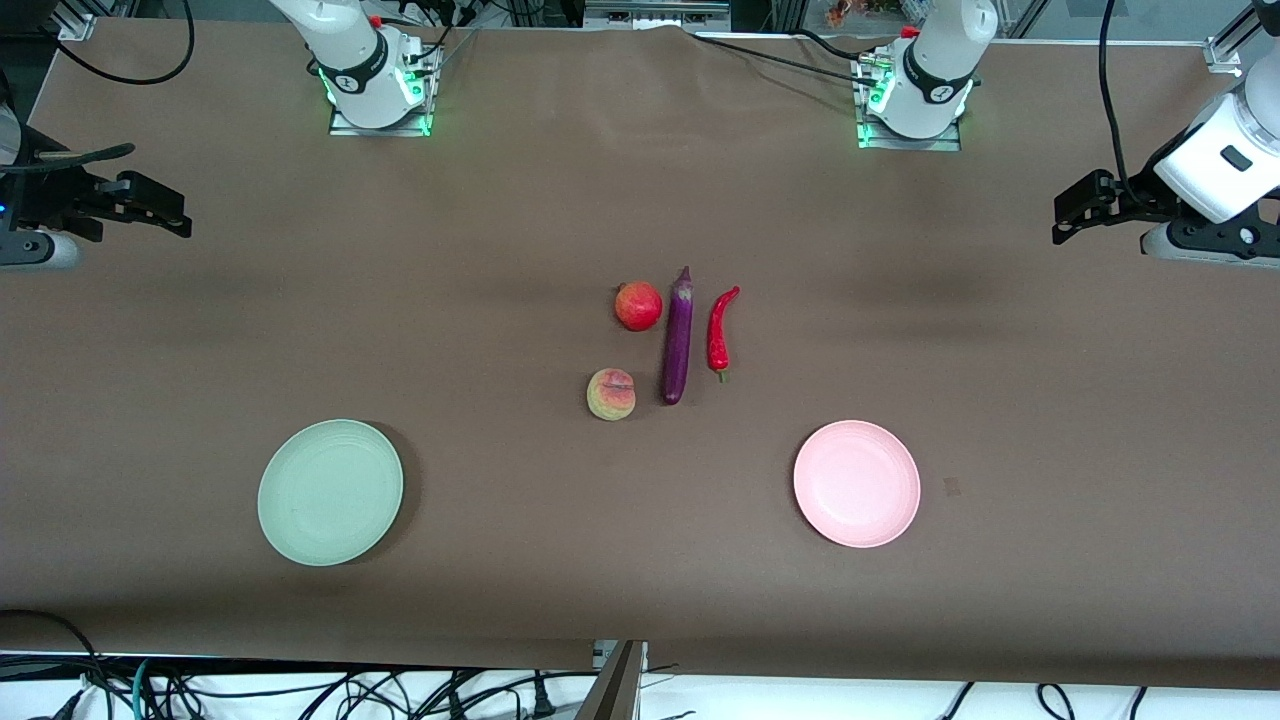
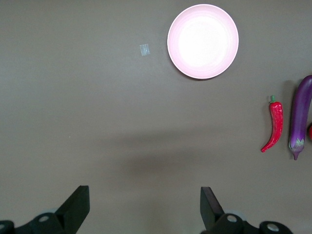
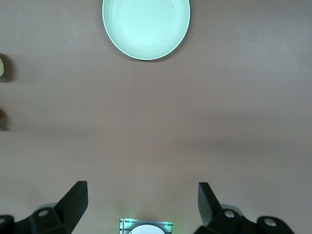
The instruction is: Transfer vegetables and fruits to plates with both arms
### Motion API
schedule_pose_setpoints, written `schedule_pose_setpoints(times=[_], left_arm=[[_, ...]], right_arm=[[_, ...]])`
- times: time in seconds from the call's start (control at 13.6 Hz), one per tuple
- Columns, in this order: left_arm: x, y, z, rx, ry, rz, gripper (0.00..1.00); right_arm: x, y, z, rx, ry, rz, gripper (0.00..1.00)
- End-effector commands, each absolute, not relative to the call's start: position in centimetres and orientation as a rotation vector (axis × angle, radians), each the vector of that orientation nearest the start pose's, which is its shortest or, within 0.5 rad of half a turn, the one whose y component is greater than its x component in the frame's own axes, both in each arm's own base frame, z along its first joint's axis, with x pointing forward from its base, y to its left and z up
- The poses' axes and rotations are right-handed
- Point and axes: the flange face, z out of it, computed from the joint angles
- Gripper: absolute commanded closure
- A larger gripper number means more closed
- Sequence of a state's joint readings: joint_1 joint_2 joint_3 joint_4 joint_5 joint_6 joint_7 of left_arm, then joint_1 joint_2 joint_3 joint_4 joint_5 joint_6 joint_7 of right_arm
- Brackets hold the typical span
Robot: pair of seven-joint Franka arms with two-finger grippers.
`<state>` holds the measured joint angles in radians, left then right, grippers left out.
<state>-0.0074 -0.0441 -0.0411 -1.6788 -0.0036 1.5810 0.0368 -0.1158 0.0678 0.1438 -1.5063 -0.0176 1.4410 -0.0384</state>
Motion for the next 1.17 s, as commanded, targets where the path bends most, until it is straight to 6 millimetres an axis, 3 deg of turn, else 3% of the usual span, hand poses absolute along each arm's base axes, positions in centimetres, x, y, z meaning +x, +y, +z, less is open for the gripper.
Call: schedule_pose_setpoints(times=[0.0, 0.44, 0.88, 1.1], left_arm=[[54.5, -2.5, 60.3, -3.129, 0.159, 0.099, 0.00], [54.3, -2.7, 60.0, -3.142, 0.169, 0.130, 0.00], [53.5, -5.1, 55.1, -3.164, 0.236, 0.515, 0.00], [54.7, -9.0, 51.4, -3.146, 0.221, 0.586, 0.00]], right_arm=[[56.2, 1.6, 61.1, -3.146, -0.133, 0.200, 0.00], [56.3, 2.0, 60.8, -3.145, -0.145, 0.207, 0.00], [56.4, 1.9, 60.8, -3.145, -0.143, 0.204, 0.00], [56.3, 1.8, 60.8, -3.145, -0.135, 0.207, 0.00]])
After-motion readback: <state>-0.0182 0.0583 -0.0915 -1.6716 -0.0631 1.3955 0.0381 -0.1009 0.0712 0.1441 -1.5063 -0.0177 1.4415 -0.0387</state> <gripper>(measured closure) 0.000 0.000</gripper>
